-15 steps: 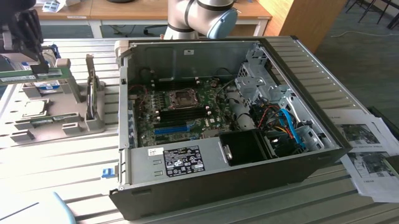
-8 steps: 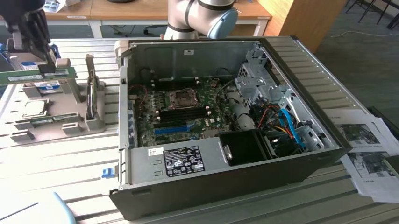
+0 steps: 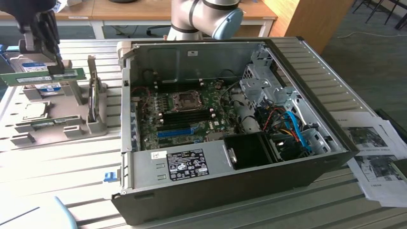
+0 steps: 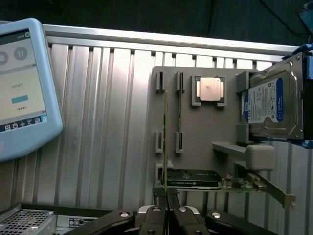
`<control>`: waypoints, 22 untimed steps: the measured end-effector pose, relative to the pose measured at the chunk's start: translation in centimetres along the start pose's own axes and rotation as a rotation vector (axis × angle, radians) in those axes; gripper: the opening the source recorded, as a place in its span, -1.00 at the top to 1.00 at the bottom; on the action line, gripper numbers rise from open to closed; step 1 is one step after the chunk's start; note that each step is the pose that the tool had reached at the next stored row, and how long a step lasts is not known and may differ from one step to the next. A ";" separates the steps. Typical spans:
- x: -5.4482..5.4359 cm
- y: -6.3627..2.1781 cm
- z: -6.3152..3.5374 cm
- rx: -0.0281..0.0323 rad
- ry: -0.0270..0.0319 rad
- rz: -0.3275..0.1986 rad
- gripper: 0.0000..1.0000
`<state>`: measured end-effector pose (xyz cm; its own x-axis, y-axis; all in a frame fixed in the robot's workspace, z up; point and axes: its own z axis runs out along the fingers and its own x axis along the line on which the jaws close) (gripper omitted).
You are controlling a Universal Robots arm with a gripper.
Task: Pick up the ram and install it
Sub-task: 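Pick up the ram and move it above insertion slot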
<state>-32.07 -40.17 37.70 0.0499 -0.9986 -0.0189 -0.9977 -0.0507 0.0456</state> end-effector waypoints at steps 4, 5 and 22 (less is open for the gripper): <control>0.0 -0.71 -0.04 0.0000 0.0001 0.000 0.78; 0.0 -0.88 -0.04 -0.0001 0.0001 0.000 0.78; 0.2 -3.91 -0.18 -0.0001 0.0001 0.000 0.78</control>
<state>-28.16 -40.17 37.71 0.0498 -0.9986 -0.0188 -0.9977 -0.0507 0.0456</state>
